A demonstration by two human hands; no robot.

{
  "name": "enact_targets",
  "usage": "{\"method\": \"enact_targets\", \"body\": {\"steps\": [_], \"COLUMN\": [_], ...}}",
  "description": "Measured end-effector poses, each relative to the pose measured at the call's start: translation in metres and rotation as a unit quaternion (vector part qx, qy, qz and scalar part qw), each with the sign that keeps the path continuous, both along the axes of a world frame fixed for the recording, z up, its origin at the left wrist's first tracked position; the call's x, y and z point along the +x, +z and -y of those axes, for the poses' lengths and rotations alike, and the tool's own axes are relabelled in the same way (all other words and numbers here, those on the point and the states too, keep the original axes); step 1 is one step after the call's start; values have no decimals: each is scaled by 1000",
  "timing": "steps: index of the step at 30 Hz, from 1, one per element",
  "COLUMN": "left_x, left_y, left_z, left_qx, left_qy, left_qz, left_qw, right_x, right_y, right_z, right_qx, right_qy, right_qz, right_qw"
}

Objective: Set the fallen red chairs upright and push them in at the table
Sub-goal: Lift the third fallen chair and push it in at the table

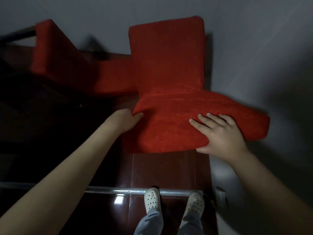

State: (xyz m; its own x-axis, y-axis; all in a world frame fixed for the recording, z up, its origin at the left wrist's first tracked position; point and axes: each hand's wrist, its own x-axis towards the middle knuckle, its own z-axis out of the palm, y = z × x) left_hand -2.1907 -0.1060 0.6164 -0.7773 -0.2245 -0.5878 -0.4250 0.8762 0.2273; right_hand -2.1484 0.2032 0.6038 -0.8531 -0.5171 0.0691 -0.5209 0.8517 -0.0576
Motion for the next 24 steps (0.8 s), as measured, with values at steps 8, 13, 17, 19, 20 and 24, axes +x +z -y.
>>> {"method": "enact_targets", "body": {"steps": [8, 13, 17, 19, 20, 24], "left_x": [38, 17, 12, 12, 12, 9], "left_y": [26, 21, 20, 21, 22, 26], "left_z": [-43, -37, -38, -38, -38, -39], "left_qx": [-157, -172, -179, -171, -170, -185], "left_qy": [-316, -311, -311, -309, -315, -370], "left_qz": [-176, -251, -275, -287, -284, -270], "left_qw": [919, 900, 892, 890, 890, 869], "right_x": [-48, -65, -69, -69, -69, -63], "right_y": [34, 43, 46, 45, 46, 48], "right_z": [11, 2, -14, -13, -11, -7], "right_qx": [10, 25, 65, 62, 57, 61], "right_qy": [-14, 2, -43, -50, -55, -74], "right_qz": [39, 21, 31, 39, 45, 72], "right_qw": [999, 999, 996, 996, 996, 993]}}
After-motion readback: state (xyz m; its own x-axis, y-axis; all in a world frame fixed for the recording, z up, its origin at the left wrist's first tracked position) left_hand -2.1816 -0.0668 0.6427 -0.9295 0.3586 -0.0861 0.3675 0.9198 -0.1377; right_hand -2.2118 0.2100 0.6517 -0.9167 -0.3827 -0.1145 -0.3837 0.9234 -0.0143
